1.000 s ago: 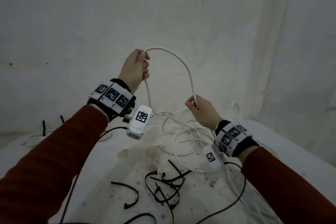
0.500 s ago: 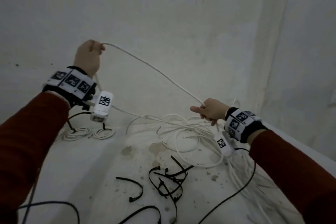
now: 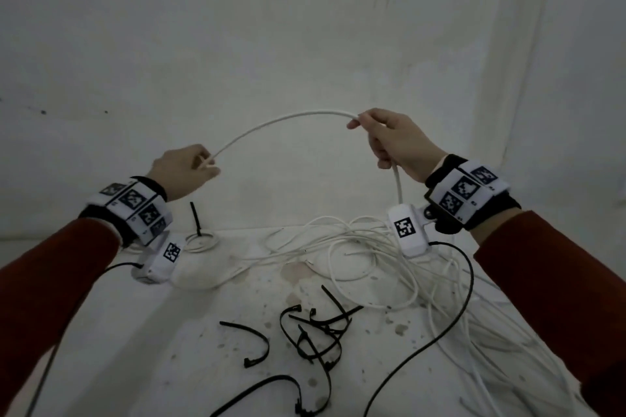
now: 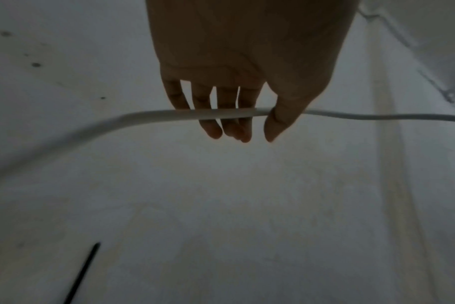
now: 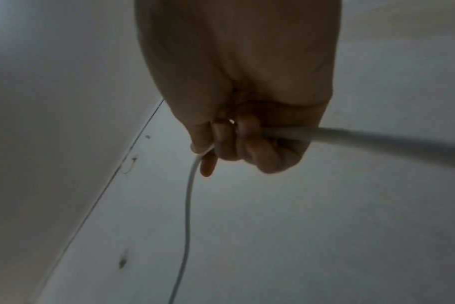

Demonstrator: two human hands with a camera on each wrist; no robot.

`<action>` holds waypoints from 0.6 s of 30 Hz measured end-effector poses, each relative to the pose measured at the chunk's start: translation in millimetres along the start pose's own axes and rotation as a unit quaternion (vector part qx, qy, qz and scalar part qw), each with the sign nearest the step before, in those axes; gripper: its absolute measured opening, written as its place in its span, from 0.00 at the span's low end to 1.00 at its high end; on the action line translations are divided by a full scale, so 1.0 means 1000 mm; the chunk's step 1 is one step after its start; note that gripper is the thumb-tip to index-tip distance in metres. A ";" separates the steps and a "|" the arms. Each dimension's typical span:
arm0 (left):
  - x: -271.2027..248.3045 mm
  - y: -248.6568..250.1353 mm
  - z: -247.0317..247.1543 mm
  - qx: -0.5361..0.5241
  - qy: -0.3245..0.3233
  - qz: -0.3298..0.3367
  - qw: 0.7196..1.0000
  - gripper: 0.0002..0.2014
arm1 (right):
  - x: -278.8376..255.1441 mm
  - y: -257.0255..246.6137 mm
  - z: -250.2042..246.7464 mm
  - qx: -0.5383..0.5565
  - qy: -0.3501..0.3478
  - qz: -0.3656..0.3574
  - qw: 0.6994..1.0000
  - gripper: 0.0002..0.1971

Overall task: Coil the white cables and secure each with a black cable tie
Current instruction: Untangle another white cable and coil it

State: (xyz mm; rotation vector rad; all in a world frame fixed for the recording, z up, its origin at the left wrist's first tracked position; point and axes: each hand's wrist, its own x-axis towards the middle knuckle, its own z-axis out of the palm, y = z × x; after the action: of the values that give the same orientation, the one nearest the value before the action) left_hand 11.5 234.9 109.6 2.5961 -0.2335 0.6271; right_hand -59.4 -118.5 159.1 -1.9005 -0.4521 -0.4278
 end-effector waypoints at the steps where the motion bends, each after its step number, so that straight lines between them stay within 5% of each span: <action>1: -0.004 0.011 -0.002 0.002 -0.003 0.029 1.000 0.12 | 0.001 -0.005 0.010 -0.003 -0.005 -0.001 1.000 0.12; 5: -0.021 0.068 -0.010 -0.087 0.053 0.165 0.981 0.18 | 0.004 -0.022 0.048 0.000 -0.082 0.000 0.997 0.12; 10: -0.022 0.092 -0.020 -0.050 0.088 0.272 0.957 0.12 | 0.001 -0.029 0.069 -0.009 -0.093 -0.026 0.995 0.10; 18: 0.000 0.030 -0.048 0.026 0.211 0.178 0.961 0.14 | -0.031 0.024 0.050 0.207 -0.128 0.137 0.960 0.12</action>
State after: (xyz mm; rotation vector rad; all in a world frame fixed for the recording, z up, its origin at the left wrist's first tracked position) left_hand -15.4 231.5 159.5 2.4079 -0.5551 1.3080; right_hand -70.0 -83.2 107.6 -1.5805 -0.4017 0.0960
